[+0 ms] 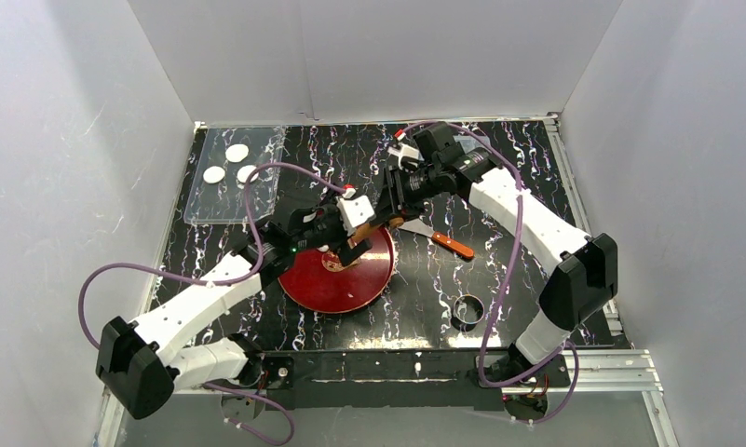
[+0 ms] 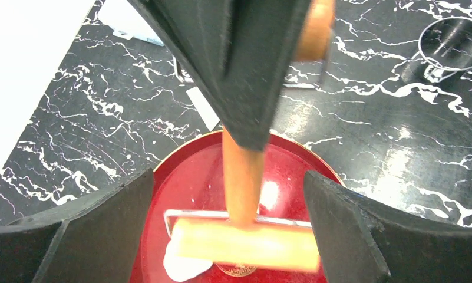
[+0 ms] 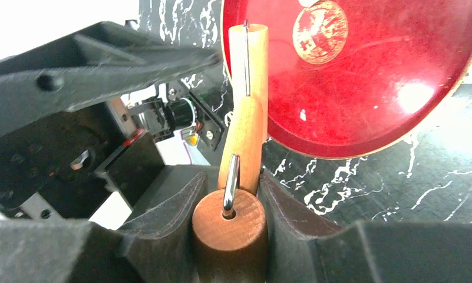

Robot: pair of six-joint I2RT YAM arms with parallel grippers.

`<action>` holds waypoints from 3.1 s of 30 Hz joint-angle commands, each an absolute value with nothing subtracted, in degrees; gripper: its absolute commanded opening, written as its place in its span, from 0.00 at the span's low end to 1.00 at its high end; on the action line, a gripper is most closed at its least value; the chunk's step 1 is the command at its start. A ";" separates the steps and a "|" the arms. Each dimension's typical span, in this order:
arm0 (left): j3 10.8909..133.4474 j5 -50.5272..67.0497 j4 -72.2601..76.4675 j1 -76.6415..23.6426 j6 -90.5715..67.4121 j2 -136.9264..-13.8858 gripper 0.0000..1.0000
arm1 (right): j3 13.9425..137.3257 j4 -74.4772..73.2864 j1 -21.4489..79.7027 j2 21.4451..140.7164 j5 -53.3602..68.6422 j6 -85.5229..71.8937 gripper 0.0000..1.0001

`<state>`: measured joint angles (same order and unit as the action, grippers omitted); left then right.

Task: Roll out the dumpling wrappers from the dough
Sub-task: Pick up the rolling pin from the center of the board, then flatten out the dough on the work surface.

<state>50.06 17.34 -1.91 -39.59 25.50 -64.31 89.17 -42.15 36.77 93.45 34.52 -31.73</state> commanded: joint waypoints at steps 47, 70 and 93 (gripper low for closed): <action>61.80 -6.40 -32.70 -13.96 -12.19 -101.36 0.10 | 118.04 -46.33 36.06 121.34 32.63 -33.05 0.01; 57.95 -1.79 -28.12 -17.62 -7.02 -98.78 0.00 | 118.74 -56.78 38.54 129.37 14.55 -22.59 0.01; 57.43 -2.42 -27.75 -18.11 -6.15 -97.42 0.00 | 120.46 -59.89 40.40 133.10 5.67 -19.92 0.01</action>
<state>59.61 -3.86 -26.81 -16.60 -6.83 -97.19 122.50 -56.25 39.00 127.90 19.16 -23.24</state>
